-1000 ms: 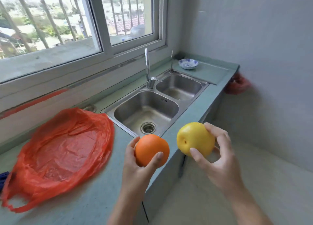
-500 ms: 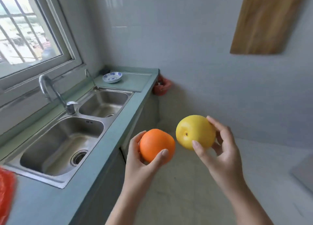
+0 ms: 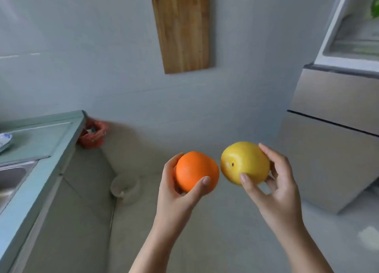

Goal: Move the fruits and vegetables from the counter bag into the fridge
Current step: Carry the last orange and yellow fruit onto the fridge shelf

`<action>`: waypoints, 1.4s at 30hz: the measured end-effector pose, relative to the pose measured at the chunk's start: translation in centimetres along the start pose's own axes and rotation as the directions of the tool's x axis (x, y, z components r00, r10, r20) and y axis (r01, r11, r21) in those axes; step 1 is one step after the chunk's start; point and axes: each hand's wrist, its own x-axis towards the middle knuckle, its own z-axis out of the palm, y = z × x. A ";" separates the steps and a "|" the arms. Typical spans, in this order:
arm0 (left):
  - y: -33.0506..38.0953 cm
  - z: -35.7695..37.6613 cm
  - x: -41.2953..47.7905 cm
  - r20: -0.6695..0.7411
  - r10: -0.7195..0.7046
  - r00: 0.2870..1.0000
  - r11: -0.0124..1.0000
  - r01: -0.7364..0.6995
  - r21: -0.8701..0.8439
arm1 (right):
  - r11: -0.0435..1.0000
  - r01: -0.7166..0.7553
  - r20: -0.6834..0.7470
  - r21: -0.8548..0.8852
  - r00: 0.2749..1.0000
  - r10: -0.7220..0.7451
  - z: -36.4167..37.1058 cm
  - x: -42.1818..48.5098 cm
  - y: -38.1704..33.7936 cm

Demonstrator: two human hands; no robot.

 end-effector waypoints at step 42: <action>-6.2 45.9 38.4 0.660 0.137 0.739 0.982 -0.015 -0.187 | 0.819 -0.121 -0.458 -0.561 0.869 -0.186 -22.4 36.5 23.2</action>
